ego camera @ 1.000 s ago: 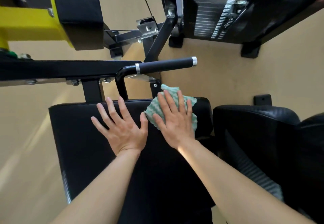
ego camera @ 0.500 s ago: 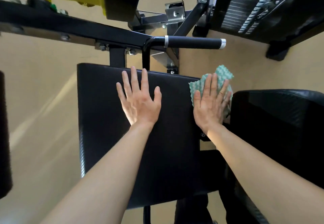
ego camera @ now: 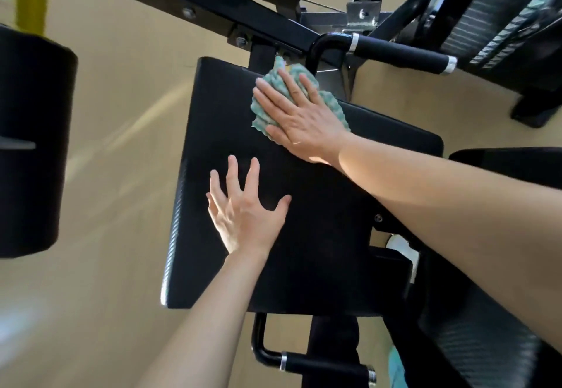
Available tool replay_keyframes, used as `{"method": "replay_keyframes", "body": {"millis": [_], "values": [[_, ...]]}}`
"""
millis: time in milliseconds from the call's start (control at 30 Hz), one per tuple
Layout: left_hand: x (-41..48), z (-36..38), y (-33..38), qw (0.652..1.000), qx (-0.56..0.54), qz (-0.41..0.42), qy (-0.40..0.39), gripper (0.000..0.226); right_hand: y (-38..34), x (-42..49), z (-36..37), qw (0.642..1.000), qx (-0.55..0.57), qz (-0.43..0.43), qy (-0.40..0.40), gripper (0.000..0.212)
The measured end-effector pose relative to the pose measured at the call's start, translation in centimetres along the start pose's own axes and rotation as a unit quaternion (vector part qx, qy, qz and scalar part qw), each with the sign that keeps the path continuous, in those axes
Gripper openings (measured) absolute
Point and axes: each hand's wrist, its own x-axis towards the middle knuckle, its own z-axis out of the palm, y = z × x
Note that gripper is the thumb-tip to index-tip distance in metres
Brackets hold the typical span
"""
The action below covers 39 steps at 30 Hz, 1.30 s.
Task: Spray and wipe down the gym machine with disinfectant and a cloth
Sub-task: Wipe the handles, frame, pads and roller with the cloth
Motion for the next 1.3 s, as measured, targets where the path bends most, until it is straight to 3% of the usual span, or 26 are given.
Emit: {"method": "replay_keyframes", "body": {"millis": [67, 233, 367, 533, 600, 733, 867, 967, 1100, 1300], "values": [[0.0, 0.0, -0.1, 1.000, -0.002, 0.003, -0.005, 0.093, 0.3, 1.4, -0.5, 1.000, -0.001, -0.022, -0.001, 0.067], [0.4, 0.0, -0.6, 1.000, 0.010, 0.015, -0.001, 0.095, -1.7, 1.9, -0.1, 0.998, 0.007, 0.063, 0.029, 0.064], [0.2, -0.4, -0.7, 1.000, -0.022, 0.022, -0.003, 0.091, -3.2, -0.3, 1.0, 1.000, -0.018, 0.006, 0.013, 0.065], [-2.8, -1.3, -5.0, 0.980, -0.157, 0.088, 0.081, 0.040, -8.5, -6.2, 4.1, 0.998, -0.017, -0.060, -0.014, 0.066], [-5.3, -2.0, -6.7, 0.978, -0.162, 0.084, 0.099, 0.034, -11.2, -9.0, 5.3, 0.997, -0.013, -0.076, -0.026, 0.065], [-9.7, -2.9, -9.1, 0.976, -0.203, 0.019, 0.082, 0.038, -15.4, -14.1, 6.7, 0.990, 0.031, -0.104, -0.087, 0.063], [-13.6, -3.6, -10.4, 0.970, -0.244, -0.003, 0.014, 0.039, -18.9, -19.3, 6.7, 0.973, 0.116, -0.100, -0.171, 0.055], [-16.1, -4.0, -11.1, 0.964, -0.260, 0.016, -0.051, 0.041, -21.1, -22.9, 6.1, 0.953, 0.167, -0.061, -0.244, 0.050], [-18.7, -4.8, -12.2, 0.946, -0.298, 0.034, -0.124, 0.039, -22.7, -26.0, 4.8, 0.926, 0.210, 0.084, -0.302, 0.037], [-21.9, -6.8, -14.2, 0.911, -0.361, 0.044, -0.195, 0.041, -24.8, -29.0, -0.2, 0.932, 0.250, 0.203, -0.166, 0.015]]}}
